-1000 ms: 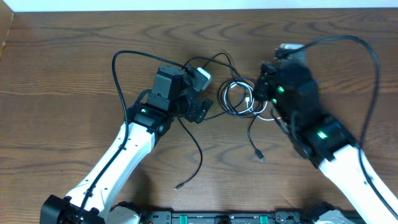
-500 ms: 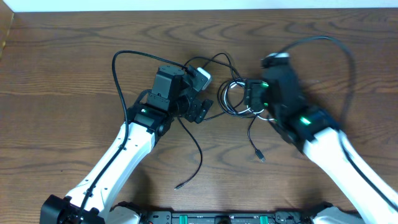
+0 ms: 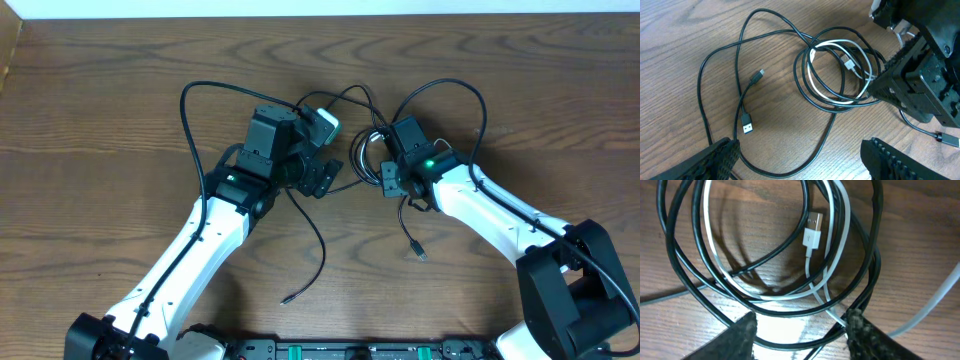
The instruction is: Untangle cables
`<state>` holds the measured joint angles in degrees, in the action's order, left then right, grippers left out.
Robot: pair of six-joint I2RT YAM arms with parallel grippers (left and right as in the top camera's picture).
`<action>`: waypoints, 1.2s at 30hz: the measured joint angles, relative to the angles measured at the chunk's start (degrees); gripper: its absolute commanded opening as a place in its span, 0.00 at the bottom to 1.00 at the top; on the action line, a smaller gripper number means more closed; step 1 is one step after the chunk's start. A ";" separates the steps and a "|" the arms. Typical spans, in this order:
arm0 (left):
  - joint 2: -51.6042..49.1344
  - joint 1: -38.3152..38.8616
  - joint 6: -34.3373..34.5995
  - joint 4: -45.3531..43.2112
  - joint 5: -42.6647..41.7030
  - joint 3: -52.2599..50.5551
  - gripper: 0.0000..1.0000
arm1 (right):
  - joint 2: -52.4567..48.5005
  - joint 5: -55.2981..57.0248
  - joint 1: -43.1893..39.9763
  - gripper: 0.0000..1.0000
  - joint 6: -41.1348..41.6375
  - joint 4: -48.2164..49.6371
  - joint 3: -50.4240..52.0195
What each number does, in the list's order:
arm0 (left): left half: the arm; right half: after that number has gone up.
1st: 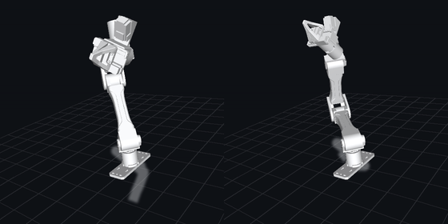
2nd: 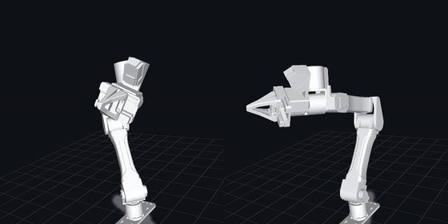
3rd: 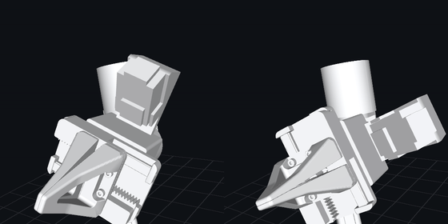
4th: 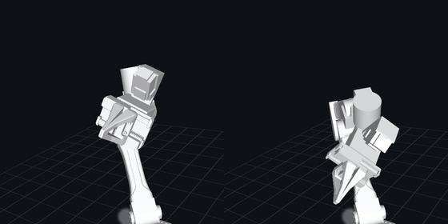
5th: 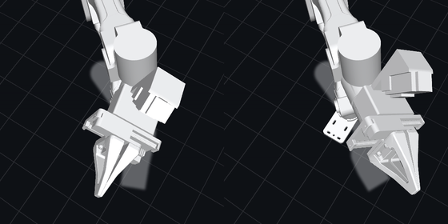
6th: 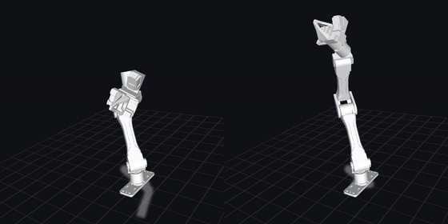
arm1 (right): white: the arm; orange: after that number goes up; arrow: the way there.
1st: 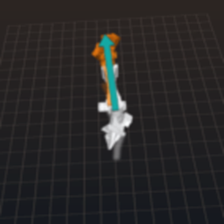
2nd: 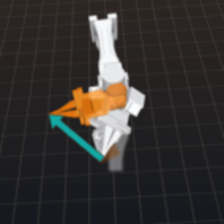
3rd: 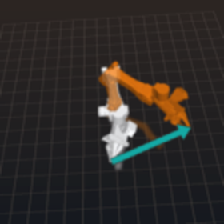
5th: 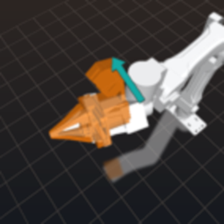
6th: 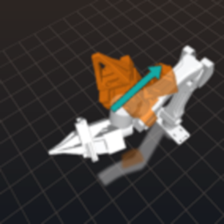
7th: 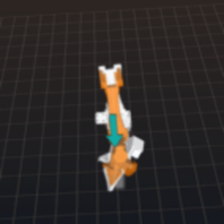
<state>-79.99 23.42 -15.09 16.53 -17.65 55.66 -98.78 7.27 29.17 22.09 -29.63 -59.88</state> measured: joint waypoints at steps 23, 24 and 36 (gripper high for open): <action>0.00 0.00 0.00 0.00 0.00 0.00 0.83 | 0.00 12.35 0.00 0.99 36.83 9.09 0.02; 0.00 0.00 0.00 0.00 0.00 0.00 0.83 | 0.00 12.76 -0.02 0.99 37.44 10.10 0.02; -1.90 0.00 0.00 0.00 0.00 0.00 0.83 | 0.00 14.53 -0.76 0.99 53.37 15.39 0.02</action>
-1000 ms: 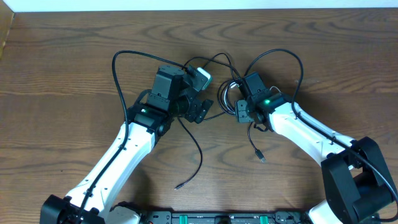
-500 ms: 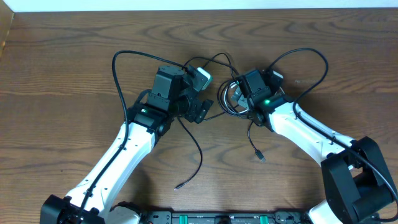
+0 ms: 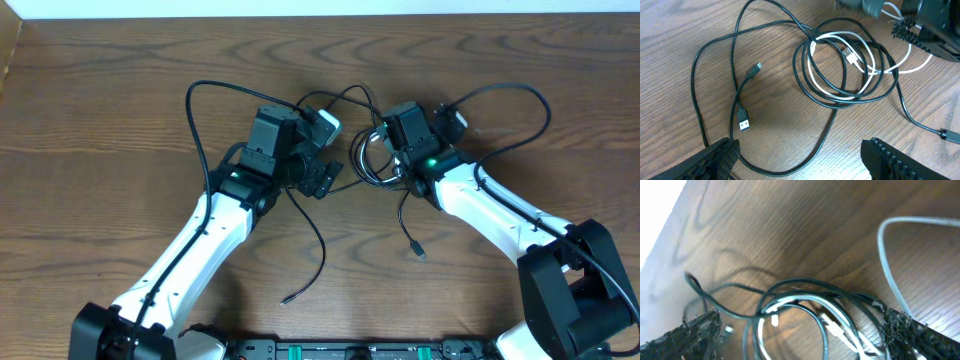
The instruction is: Untangle cables
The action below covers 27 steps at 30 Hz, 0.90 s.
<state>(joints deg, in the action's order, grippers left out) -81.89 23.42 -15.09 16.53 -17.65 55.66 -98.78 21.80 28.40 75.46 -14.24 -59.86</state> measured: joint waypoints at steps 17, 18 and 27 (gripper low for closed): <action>-0.15 0.00 0.00 0.00 0.00 0.00 0.83 | 5.07 7.04 -3.30 0.99 9.31 -13.57 0.11; -0.15 0.00 0.00 -0.02 0.00 0.00 0.83 | 6.62 7.50 -3.30 0.99 9.16 -14.93 0.11; -0.15 0.00 0.00 -0.02 0.00 0.00 0.83 | 14.16 8.28 -1.36 0.99 10.64 -22.77 0.07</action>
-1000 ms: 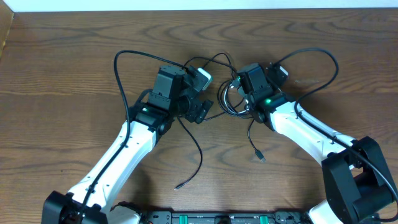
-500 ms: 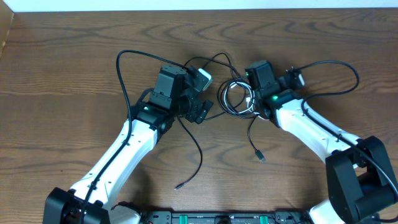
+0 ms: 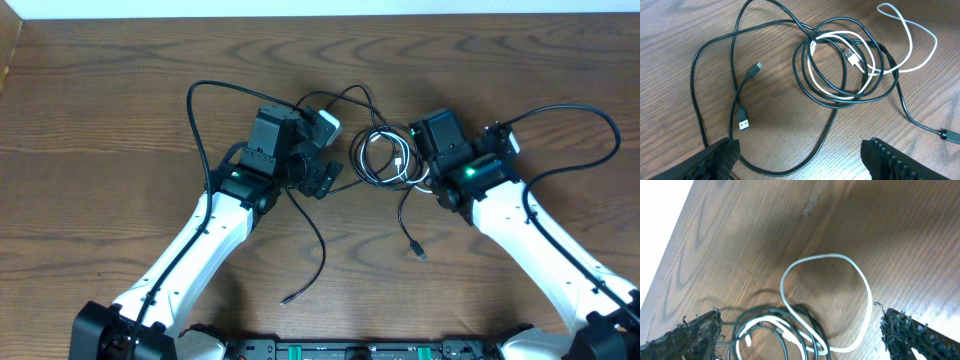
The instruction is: Untangle cables
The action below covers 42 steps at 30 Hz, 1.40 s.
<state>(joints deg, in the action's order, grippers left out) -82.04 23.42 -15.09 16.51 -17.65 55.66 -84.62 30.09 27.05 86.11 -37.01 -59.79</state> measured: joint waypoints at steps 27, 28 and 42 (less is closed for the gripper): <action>0.00 0.00 0.00 0.48 0.00 0.00 0.84 | -13.49 2.95 5.86 0.99 12.07 -1.99 0.02; 0.00 0.00 0.00 0.48 0.00 0.00 0.83 | -13.66 2.99 5.79 0.99 12.09 -1.97 0.02; 0.00 0.00 0.00 0.70 0.00 0.00 0.83 | -20.15 3.26 5.57 0.64 12.39 2.43 0.02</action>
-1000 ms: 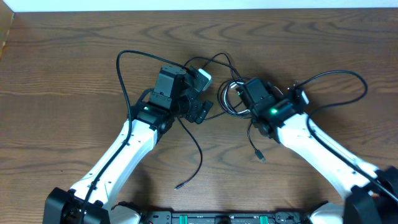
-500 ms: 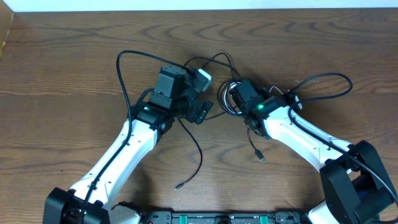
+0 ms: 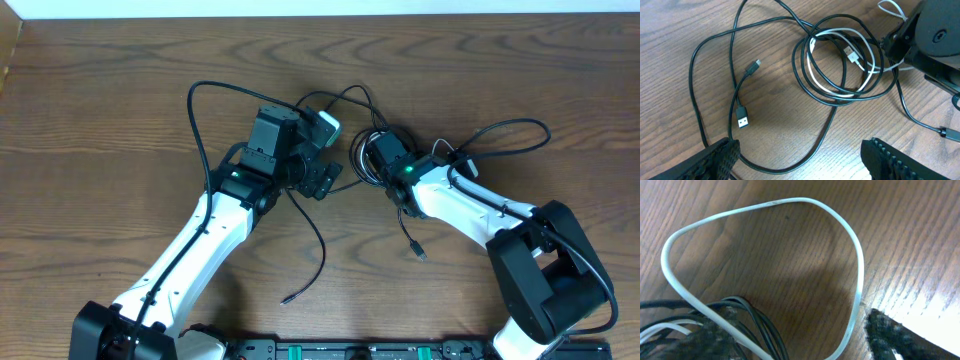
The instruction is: Untangle cables
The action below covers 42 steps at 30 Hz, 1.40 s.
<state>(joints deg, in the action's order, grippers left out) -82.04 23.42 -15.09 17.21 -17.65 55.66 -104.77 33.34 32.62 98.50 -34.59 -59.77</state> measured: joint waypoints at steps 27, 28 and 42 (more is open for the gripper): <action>0.00 0.00 0.00 0.57 0.00 0.00 0.83 | 4.33 0.48 -1.97 0.01 -23.17 1.42 -0.68; 0.00 0.00 0.00 0.57 0.00 0.00 0.83 | 5.88 0.26 -1.97 0.01 -27.87 1.55 -1.38; 0.00 0.00 0.04 0.63 0.00 0.00 0.84 | 24.72 -13.05 -2.08 0.01 -71.95 -9.62 -28.20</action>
<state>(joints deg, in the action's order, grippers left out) -82.04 23.42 -15.05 17.85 -17.65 55.66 -80.05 20.29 30.55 26.55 -44.21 -87.96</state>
